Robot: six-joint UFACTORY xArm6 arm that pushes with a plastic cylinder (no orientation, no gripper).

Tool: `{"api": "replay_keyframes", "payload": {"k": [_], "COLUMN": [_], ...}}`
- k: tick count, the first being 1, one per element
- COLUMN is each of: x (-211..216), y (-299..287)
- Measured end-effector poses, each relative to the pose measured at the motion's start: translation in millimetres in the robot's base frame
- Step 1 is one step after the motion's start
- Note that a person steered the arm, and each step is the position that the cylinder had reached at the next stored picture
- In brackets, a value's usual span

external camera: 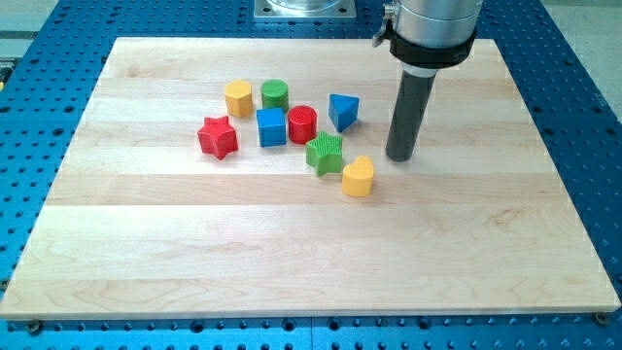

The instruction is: Place the yellow heart diagonally to the red star

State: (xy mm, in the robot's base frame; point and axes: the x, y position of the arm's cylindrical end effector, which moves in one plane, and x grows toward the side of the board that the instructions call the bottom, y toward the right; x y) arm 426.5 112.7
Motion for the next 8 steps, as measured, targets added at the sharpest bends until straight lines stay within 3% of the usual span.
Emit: {"api": "replay_keyframes", "payload": {"k": [2,4,6,8], "x": [12.1,55.3,88.6,89.6], "y": [-17.8,-41.9,-11.4,-88.3]}}
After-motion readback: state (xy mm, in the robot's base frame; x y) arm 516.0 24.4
